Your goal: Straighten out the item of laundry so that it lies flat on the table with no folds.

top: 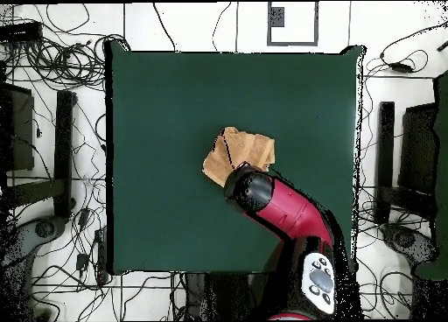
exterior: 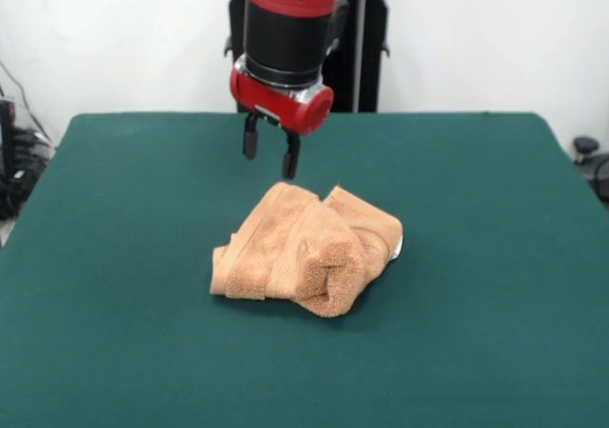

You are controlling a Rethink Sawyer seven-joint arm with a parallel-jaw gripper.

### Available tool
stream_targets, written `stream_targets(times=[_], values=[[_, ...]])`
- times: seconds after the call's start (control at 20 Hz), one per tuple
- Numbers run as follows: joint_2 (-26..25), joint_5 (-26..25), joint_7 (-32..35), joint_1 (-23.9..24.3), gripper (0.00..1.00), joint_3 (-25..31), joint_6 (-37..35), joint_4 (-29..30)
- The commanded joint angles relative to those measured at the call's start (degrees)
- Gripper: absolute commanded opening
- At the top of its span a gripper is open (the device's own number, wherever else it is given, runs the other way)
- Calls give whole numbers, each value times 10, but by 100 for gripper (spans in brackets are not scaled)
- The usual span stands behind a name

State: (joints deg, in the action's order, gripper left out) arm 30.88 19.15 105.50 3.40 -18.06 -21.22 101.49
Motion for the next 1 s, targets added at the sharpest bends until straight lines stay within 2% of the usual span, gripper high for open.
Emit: stream_targets(times=[0.05, 1.0], values=[[-45, 19, 138, -12, 100, 33, 57, -7], [-38, 29, 130, -12, 100, 47, 60, -21]])
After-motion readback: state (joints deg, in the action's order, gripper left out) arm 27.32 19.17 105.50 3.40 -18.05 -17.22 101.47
